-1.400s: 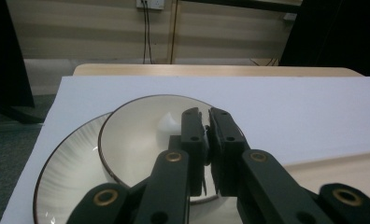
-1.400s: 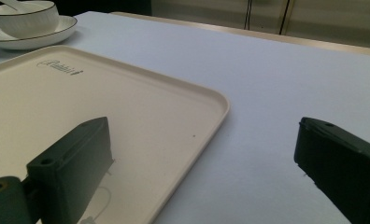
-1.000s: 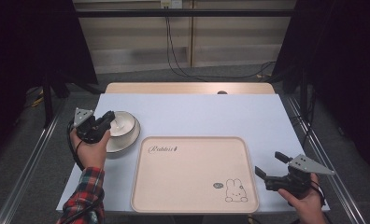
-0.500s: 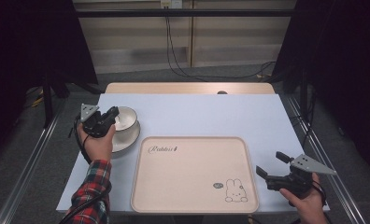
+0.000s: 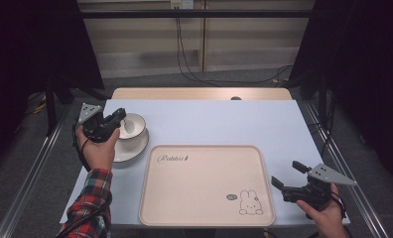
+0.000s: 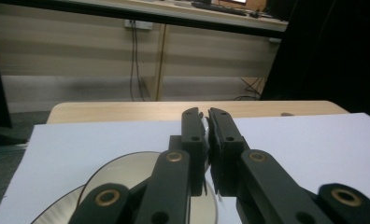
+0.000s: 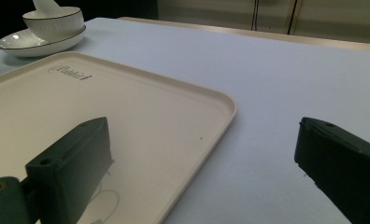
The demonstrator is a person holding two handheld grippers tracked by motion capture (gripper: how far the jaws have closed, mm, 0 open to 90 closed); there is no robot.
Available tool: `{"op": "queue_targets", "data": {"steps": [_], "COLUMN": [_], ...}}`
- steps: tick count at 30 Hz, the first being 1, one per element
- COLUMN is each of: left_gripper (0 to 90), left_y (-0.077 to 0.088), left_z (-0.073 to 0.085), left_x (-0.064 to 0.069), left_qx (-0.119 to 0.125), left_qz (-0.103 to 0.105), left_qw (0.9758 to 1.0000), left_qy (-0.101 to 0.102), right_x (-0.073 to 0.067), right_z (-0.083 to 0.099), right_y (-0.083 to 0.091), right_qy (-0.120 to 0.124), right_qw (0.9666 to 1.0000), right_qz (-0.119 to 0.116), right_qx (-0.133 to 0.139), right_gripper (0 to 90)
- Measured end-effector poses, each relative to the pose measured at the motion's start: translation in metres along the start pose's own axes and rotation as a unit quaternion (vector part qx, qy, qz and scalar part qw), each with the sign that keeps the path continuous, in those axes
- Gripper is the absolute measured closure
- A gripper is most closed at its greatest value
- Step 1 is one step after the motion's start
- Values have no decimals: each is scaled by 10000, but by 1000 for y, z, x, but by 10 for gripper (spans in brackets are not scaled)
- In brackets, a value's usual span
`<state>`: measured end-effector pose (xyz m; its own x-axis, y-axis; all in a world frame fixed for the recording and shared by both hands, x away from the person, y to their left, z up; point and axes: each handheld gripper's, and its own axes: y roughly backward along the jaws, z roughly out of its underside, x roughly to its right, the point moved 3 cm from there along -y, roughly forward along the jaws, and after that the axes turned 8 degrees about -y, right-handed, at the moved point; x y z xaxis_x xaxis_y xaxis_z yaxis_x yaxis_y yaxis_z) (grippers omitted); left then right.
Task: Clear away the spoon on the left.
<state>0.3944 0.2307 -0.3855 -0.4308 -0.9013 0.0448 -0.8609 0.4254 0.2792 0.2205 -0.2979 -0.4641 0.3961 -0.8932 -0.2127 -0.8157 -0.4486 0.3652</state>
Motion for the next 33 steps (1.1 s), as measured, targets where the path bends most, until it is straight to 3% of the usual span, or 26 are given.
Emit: {"op": "queue_targets", "data": {"steps": [6, 15, 24, 27, 28, 33], "left_gripper": [856, 855, 855, 855, 855, 855], "left_y": [9, 16, 19, 19, 20, 20], "left_z": [-17, -27, -23, -20, -17, -10], "left_x": [13, 28, 49, 54, 59, 67], "left_qx": [96, 52, -68, -140, -203, -294], "left_qz": [297, 749, 1247, 1287, 1407, 1579], "left_qw": [9995, 9972, 9922, 9915, 9897, 9869], "left_qy": [-23, -32, -58, -100, -171, -165], "right_x": [0, -1, -1, -2, -2, -2], "right_z": [0, 0, 1, 1, 1, 1], "right_y": [0, 0, 0, -1, -1, -1], "right_qy": [4, 19, 54, 52, 71, 73], "right_qw": [10000, 10000, 10000, 10000, 10000, 10000], "right_qz": [15, 7, -5, -8, -13, 7], "right_qx": [1, -19, -41, -41, -47, -57], "right_gripper": [33, 33, 33, 33, 33, 33]}}
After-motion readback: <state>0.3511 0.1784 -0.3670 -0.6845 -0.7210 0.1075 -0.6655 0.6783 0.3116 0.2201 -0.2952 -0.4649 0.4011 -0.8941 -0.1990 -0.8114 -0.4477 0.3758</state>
